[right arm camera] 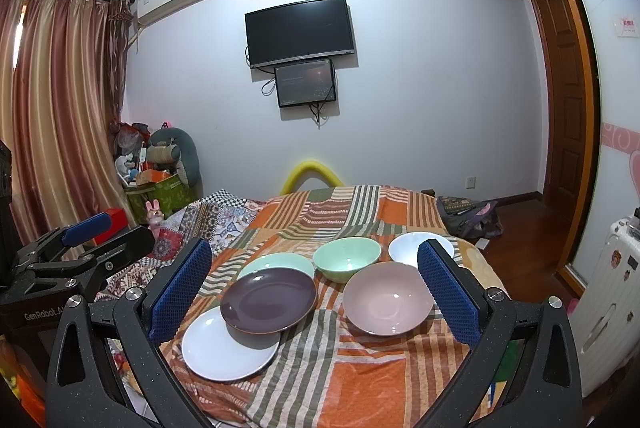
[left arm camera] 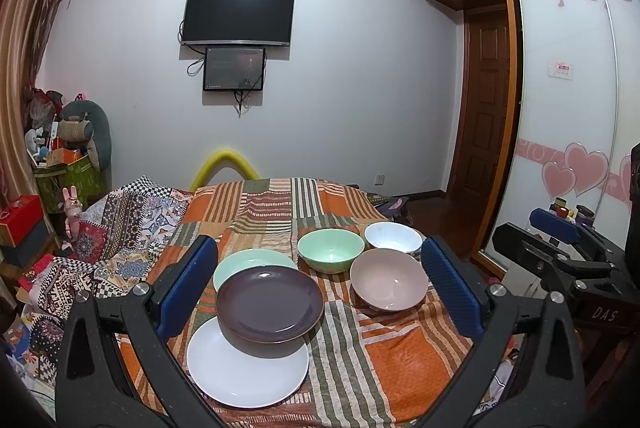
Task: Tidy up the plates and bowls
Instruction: 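Move both tools to the dark purple plate rim and close on it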
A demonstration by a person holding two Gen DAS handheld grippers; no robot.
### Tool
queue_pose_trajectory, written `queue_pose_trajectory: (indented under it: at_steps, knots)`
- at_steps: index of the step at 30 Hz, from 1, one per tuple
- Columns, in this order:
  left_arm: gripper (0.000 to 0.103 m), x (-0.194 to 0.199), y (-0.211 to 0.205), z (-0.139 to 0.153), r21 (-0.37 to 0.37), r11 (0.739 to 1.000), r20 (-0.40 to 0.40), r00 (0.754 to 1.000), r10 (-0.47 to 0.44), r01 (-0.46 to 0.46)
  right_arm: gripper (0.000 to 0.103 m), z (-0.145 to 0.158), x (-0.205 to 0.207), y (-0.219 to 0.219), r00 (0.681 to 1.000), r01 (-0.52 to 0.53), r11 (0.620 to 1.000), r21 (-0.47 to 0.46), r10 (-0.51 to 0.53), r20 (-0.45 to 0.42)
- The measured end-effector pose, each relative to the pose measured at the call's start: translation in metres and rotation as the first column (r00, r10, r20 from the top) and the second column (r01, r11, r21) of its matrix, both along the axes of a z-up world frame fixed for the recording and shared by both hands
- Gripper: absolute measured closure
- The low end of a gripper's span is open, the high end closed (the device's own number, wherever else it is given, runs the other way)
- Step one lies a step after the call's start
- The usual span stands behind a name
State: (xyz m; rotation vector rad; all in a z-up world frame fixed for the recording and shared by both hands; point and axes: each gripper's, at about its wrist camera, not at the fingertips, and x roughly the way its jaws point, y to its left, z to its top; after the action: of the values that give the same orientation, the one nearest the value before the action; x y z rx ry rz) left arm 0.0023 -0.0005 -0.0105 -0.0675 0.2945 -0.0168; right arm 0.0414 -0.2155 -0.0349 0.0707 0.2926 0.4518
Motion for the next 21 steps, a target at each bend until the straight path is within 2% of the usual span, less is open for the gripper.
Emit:
queue_pose_trajectory:
  at_steps: [4, 11, 13, 15, 19, 21]
  knots:
    - [0.000, 0.008, 0.007, -0.006, -0.006, 1.000, -0.023, 1.000, 0.002, -0.002, 0.000, -0.004, 0.003, 0.001, 1.000, -0.001, 1.000, 0.000, 0.001, -0.010]
    - [0.000, 0.038, 0.035, -0.031, -0.045, 0.999, -0.129, 0.991, 0.019, -0.025, 0.001, -0.028, 0.021, 0.016, 0.998, -0.014, 0.999, -0.045, 0.011, -0.066]
    - [0.003, 0.049, 0.046, -0.043, -0.055, 0.997, -0.169, 0.985, 0.039, -0.049, 0.005, -0.037, 0.029, 0.022, 0.995, -0.021, 0.998, -0.054, 0.016, -0.096]
    - [0.015, 0.059, 0.055, -0.053, -0.051, 0.996, -0.207, 0.977, 0.057, -0.069, 0.013, -0.044, 0.036, 0.026, 0.992, -0.032, 0.997, -0.065, 0.023, -0.127]
    - [0.021, 0.080, 0.072, -0.076, -0.029, 0.994, -0.271, 0.958, 0.098, -0.110, 0.022, -0.063, 0.054, 0.036, 0.980, -0.047, 0.996, -0.077, 0.031, -0.199]
    - [0.027, 0.089, 0.080, -0.086, -0.022, 0.993, -0.297, 0.949, 0.106, -0.117, 0.029, -0.071, 0.062, 0.040, 0.973, -0.055, 0.995, -0.083, 0.034, -0.229]
